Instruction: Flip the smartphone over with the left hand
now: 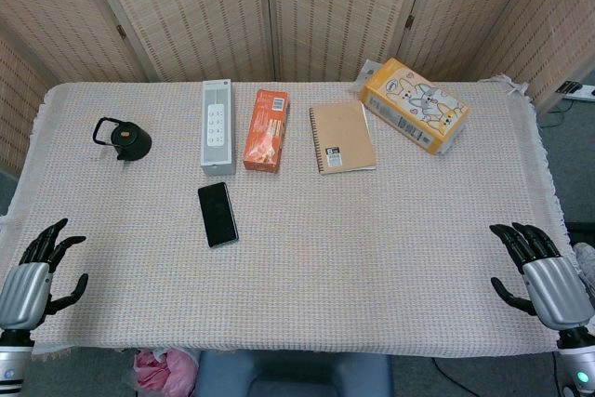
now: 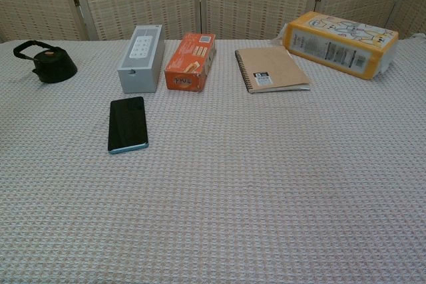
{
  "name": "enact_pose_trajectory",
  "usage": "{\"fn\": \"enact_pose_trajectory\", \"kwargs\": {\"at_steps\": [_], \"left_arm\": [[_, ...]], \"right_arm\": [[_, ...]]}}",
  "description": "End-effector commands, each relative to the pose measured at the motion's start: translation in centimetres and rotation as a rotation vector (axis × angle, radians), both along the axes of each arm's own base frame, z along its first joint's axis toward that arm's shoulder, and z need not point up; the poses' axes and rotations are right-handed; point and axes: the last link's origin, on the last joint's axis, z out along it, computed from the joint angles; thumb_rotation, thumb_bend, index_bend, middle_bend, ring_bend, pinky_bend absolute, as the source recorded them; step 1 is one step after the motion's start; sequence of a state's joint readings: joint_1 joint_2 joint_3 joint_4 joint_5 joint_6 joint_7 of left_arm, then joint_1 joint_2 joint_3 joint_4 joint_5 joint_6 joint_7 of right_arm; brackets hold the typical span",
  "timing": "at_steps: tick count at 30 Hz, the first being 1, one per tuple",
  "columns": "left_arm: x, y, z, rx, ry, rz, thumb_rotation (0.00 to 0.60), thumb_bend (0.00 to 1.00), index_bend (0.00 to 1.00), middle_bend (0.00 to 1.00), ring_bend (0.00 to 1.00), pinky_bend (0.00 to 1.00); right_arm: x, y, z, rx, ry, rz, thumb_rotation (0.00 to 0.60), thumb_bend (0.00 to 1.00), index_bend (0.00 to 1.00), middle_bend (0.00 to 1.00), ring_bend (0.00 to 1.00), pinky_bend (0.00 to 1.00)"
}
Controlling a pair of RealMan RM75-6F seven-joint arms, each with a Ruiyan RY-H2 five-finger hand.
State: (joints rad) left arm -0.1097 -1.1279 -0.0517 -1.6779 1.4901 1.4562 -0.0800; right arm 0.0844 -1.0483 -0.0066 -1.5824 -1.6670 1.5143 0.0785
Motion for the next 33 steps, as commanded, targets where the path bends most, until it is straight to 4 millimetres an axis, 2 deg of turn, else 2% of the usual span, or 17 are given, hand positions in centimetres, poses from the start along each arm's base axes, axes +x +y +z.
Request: {"fn": "enact_pose_trajectory", "kwargs": {"at_steps": [1,8,11,17,23,29,33], "left_arm": [[0.0,0.1,-0.1,-0.002,0.001,-0.001,0.600,0.42,0.25,0.06,0.02,0.14],[0.2,0.5,-0.3,-0.010,0.013,-0.033,0.600,0.42,0.25,0.06,0.02,0.14],[0.3,0.8,-0.4,-0.065,0.030,-0.072,0.600,0.42,0.25,0.06,0.02,0.14],[1.1,2.5,-0.7,-0.174,0.104,-0.200,0.600,0.42,0.26,0.07,0.04,0.14],[3.1,5.5,-1.6,-0.289,0.166,-0.368,0.600,0.42,0.27,0.10,0.09,0.15],[6.5,8.5,-3.1,-0.320,0.237,-0.587,0.600,0.42,0.27,0.14,0.11,0.15],[8.5,10.2,-4.5,-0.412,0.302,-0.687,0.600,0.42,0.26,0.14,0.11,0.15]], "right_arm": [[0.0,-0.1,0.0,0.002,0.002,-0.002,0.600,0.25,0.13,0.17,0.13,0.15],[0.0,0.0,0.1,-0.005,0.004,0.000,0.600,0.25,0.13,0.17,0.13,0.15],[0.0,0.1,0.2,-0.011,0.003,0.002,0.600,0.25,0.13,0.17,0.13,0.15],[0.3,0.1,0.5,-0.017,0.011,0.014,0.600,0.25,0.13,0.17,0.13,0.15],[0.9,0.1,0.5,-0.015,0.022,0.028,0.600,0.25,0.13,0.17,0.13,0.15],[1.3,0.3,0.5,-0.014,0.033,0.032,0.600,0.25,0.13,0.17,0.13,0.15],[1.6,0.5,0.6,-0.017,0.043,0.031,0.600,0.25,0.13,0.17,0.13,0.15]]}}
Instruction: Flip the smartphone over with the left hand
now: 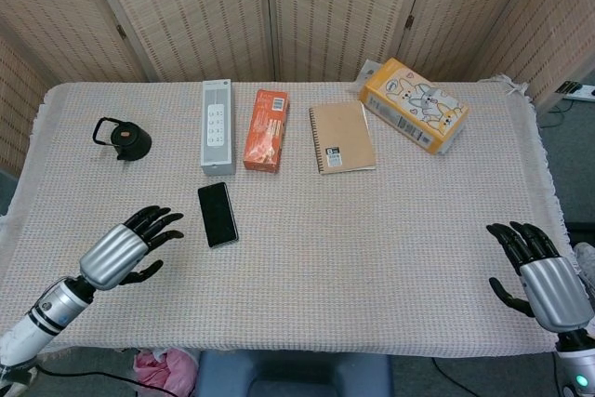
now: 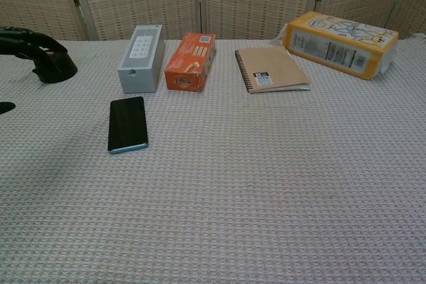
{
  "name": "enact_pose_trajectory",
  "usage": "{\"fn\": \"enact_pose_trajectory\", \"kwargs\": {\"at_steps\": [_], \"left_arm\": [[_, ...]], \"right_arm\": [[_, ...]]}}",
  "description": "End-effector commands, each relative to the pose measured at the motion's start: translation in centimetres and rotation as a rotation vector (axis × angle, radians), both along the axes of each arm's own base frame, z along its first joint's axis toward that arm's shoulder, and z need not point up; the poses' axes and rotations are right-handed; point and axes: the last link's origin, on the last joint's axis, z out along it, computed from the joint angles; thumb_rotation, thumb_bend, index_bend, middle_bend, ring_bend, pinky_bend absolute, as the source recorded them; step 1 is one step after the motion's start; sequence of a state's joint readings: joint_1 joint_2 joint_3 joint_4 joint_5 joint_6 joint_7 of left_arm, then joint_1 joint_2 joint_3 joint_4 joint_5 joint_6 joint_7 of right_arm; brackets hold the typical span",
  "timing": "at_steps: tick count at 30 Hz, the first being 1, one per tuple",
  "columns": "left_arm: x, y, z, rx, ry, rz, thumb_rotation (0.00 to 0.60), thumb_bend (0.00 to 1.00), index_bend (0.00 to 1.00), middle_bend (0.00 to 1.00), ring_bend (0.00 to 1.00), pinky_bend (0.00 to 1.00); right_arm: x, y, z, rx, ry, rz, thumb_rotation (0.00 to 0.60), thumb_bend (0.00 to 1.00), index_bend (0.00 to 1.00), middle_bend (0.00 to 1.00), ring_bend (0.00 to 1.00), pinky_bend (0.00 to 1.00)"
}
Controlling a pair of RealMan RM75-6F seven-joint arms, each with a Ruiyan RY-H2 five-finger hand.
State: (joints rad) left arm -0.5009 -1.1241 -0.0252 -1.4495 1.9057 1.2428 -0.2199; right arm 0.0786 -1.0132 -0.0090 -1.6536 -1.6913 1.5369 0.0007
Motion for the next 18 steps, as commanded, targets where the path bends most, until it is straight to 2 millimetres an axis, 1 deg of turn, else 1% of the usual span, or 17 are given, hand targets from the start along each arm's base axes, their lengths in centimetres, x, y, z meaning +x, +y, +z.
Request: {"fn": "enact_pose_trajectory", "kwargs": {"at_steps": [1,5,10,14,16,18], "left_arm": [[1.9,1.7,-1.6,-0.066,0.083,-0.098,0.600,0.42,0.26,0.14,0.11,0.15],[3.6,2.8,-3.2,-0.095,0.144,-0.167,0.600,0.42,0.23,0.14,0.11,0.14],[4.8,4.1,-4.8,-0.118,0.174,-0.193,0.600,0.42,0.22,0.14,0.11,0.14],[5.3,5.1,-6.4,-0.145,0.187,-0.155,0.600,0.42,0.20,0.14,0.11,0.14],[5.5,5.6,-7.3,-0.179,0.175,-0.094,0.600,0.42,0.19,0.14,0.11,0.14],[5.6,6.1,-8.0,-0.211,0.162,-0.034,0.600,0.44,0.18,0.14,0.11,0.14]], "right_arm": [[0.2,0.1,0.2,-0.004,0.010,0.000,0.600,0.25,0.13,0.17,0.13,0.15],[0.5,0.2,0.3,-0.008,0.017,0.001,0.600,0.25,0.13,0.17,0.13,0.15],[0.6,0.4,0.3,-0.009,0.020,-0.005,0.600,0.25,0.13,0.17,0.13,0.15],[0.5,0.5,0.3,-0.010,0.019,-0.012,0.600,0.25,0.13,0.17,0.13,0.15],[0.5,0.4,0.3,-0.009,0.019,-0.012,0.600,0.25,0.13,0.17,0.13,0.15],[0.5,0.4,0.3,-0.010,0.019,-0.012,0.600,0.25,0.13,0.17,0.13,0.15]]}}
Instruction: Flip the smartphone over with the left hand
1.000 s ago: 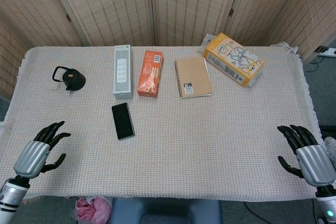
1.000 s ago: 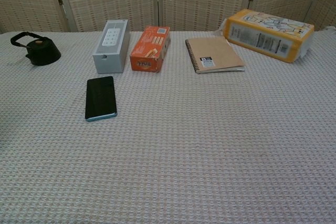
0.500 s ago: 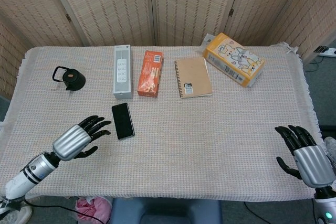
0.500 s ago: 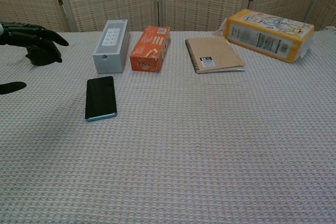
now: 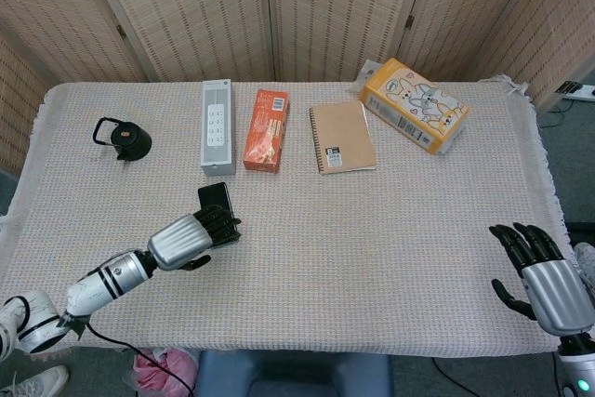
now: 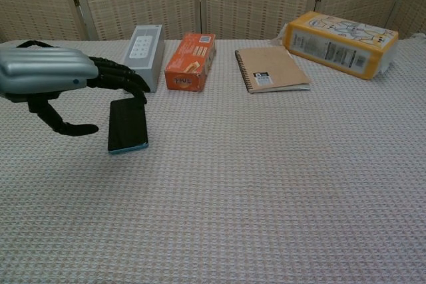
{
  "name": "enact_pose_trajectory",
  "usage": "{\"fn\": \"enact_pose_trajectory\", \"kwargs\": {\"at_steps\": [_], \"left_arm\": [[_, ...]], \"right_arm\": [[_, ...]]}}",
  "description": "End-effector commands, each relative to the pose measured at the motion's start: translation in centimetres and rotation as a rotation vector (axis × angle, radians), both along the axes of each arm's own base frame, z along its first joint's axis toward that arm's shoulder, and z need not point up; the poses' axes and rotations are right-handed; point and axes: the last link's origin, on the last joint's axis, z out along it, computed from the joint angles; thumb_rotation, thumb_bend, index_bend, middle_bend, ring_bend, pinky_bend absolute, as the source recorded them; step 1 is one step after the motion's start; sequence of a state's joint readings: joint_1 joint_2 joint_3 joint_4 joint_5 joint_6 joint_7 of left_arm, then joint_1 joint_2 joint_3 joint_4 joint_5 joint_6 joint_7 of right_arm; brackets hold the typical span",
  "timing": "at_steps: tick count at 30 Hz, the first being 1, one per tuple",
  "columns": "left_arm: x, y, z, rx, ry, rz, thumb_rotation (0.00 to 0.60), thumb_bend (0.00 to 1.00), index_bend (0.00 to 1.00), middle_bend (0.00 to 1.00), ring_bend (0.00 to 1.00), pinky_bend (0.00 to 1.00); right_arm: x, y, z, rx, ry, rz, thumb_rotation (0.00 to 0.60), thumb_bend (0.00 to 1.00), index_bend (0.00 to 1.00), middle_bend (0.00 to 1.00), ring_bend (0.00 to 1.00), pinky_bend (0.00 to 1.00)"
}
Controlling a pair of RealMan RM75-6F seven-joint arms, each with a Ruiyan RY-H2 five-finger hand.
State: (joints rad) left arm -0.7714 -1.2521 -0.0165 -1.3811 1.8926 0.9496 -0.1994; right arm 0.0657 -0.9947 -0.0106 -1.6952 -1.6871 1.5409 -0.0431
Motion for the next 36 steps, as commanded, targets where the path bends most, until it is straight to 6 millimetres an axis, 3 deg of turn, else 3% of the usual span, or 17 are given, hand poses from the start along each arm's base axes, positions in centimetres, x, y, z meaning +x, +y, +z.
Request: {"fn": "enact_pose_trajectory", "kwargs": {"at_steps": [1,3,4,8,11,21,36], "left_arm": [[0.6,1.1,-1.7,-0.057,-0.016,0.121,0.600,0.47,0.17,0.14,0.11,0.14],[0.9,1.7,-2.3,-0.076,-0.032,0.177,0.590,0.52,0.17,0.14,0.11,0.14],[1.0,1.9,-2.5,-0.079,-0.039,0.194,0.556,0.54,0.17,0.14,0.11,0.14],[1.5,2.8,-3.7,-0.085,-0.059,0.255,0.303,0.59,0.16,0.14,0.11,0.14],[1.8,3.3,-4.5,-0.077,-0.049,0.277,0.225,0.59,0.16,0.14,0.11,0.14],[1.9,5.1,-6.8,-0.016,0.025,0.325,0.157,0.63,0.19,0.15,0.10,0.14],[0.1,7.6,-8.1,0.096,0.114,0.420,0.146,0.64,0.22,0.20,0.10,0.14]], "right_arm": [[0.0,0.0,0.0,-0.001,0.000,0.001,0.600,0.25,0.13,0.17,0.13,0.15],[0.0,0.0,0.1,-0.002,0.000,-0.001,0.600,0.25,0.13,0.17,0.13,0.15],[0.0,0.1,0.1,-0.003,0.001,-0.001,0.600,0.25,0.13,0.17,0.13,0.15],[-0.1,0.1,0.1,-0.005,0.000,-0.005,0.600,0.25,0.13,0.17,0.13,0.15],[-0.1,0.1,0.2,-0.006,-0.001,-0.005,0.600,0.25,0.13,0.17,0.13,0.15],[-0.7,0.1,0.1,-0.006,-0.008,-0.019,0.600,0.25,0.13,0.17,0.13,0.15],[-1.2,0.1,0.3,-0.008,-0.006,-0.040,0.600,0.25,0.13,0.17,0.13,0.15]]}}
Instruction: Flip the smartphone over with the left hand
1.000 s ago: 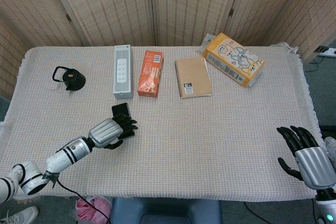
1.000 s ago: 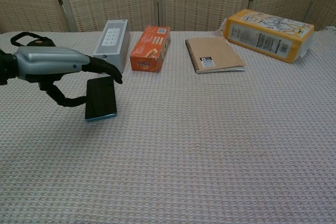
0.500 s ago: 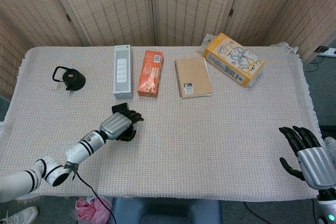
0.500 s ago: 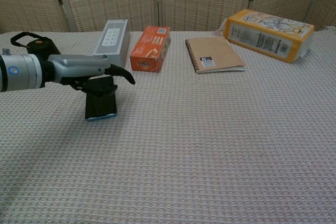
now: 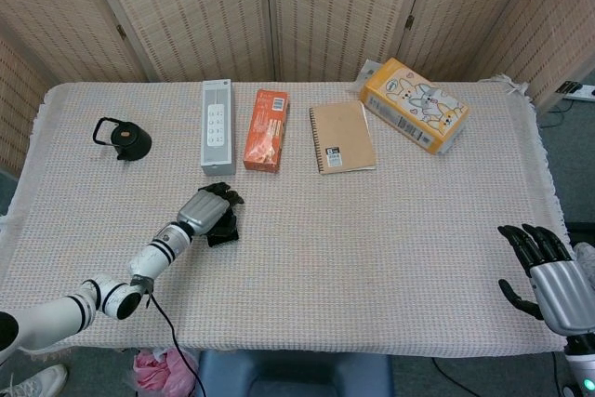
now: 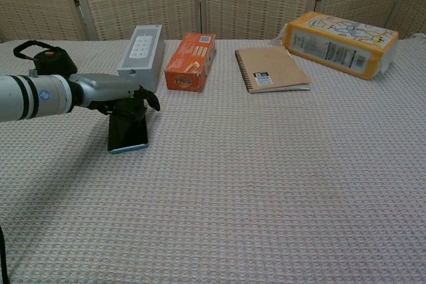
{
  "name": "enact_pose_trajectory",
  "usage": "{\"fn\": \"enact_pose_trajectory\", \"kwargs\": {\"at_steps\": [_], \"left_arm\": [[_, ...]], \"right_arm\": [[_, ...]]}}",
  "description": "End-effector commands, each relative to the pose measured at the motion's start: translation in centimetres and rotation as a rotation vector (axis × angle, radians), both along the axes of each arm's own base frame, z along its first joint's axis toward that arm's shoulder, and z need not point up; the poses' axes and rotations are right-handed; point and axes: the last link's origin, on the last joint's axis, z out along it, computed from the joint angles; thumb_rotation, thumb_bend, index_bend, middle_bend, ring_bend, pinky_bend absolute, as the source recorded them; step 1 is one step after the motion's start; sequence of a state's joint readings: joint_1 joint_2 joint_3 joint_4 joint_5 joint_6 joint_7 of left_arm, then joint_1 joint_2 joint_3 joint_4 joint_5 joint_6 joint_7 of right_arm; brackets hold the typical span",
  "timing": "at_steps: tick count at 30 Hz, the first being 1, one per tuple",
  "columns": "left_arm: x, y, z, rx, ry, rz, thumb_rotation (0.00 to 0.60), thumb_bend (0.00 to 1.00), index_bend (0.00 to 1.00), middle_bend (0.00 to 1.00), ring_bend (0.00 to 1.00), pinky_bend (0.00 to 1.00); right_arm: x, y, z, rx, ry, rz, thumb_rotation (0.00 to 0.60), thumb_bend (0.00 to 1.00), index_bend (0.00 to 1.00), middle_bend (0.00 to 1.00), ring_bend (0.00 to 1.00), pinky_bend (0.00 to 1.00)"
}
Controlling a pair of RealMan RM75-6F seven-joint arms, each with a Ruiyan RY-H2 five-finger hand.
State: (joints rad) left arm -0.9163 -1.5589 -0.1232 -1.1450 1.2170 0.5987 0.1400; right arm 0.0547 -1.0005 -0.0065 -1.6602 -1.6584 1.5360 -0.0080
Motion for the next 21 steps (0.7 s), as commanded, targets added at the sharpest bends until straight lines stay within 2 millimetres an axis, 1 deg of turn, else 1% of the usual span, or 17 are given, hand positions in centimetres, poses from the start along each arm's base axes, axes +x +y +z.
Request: {"fn": "enact_pose_trajectory", "kwargs": {"at_steps": [1,5,10,15,21], "left_arm": [[-0.5,0.5,-0.1,0.016,0.032,0.018,0.148,0.64,0.22,0.20,0.10,0.14],[-0.9,1.0,0.2,0.039,0.052,0.036,0.147,0.64,0.22,0.20,0.10,0.14],[-1.5,1.1,1.1,0.057,0.070,0.057,0.144,0.64,0.23,0.23,0.10,0.14],[-2.1,0.7,2.0,0.063,0.079,0.073,0.144,0.64,0.24,0.25,0.10,0.14],[-2.9,-0.2,3.2,0.055,0.110,0.076,0.146,0.64,0.26,0.27,0.10,0.14]], "right_arm": [[-0.1,0.0,0.0,0.001,0.000,-0.002,0.600,0.25,0.13,0.17,0.13,0.15],[-0.1,0.0,-0.1,0.003,0.001,-0.004,0.600,0.25,0.13,0.17,0.13,0.15],[0.0,0.0,-0.1,0.004,0.001,-0.001,0.600,0.25,0.13,0.17,0.13,0.15],[0.2,-0.1,-0.2,0.008,0.001,0.005,0.600,0.25,0.13,0.17,0.13,0.15],[0.4,-0.1,-0.2,0.009,0.001,0.015,0.600,0.25,0.13,0.17,0.13,0.15]]}}
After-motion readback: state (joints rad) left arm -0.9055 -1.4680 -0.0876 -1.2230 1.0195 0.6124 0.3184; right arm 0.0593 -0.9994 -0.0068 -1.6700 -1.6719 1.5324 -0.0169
